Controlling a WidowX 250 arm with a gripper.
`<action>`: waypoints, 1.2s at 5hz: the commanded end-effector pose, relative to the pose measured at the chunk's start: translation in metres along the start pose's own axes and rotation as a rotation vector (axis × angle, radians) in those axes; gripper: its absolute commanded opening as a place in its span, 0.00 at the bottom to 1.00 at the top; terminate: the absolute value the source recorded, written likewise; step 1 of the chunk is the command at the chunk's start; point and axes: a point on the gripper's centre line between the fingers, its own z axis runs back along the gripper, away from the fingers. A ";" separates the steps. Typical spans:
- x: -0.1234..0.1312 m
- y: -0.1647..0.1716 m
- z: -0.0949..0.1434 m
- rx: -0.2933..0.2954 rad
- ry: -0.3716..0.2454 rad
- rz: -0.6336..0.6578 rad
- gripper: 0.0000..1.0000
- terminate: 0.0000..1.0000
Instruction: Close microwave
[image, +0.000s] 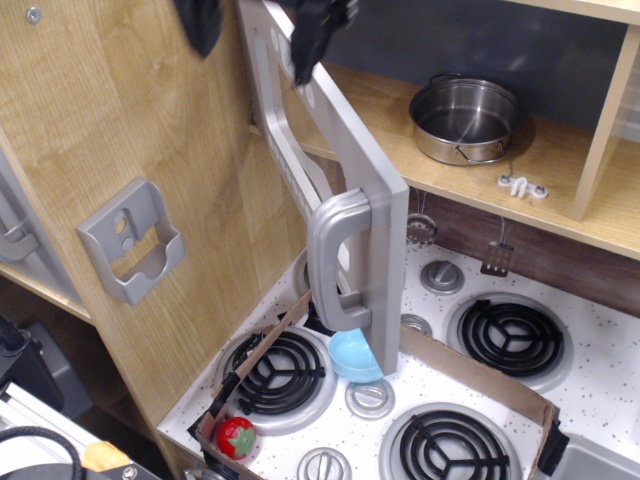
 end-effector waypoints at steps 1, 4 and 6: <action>-0.009 -0.007 -0.015 -0.002 0.009 0.020 1.00 0.00; 0.043 -0.045 -0.037 -0.083 -0.071 -0.169 1.00 0.00; 0.077 -0.070 -0.043 -0.109 -0.107 -0.252 1.00 0.00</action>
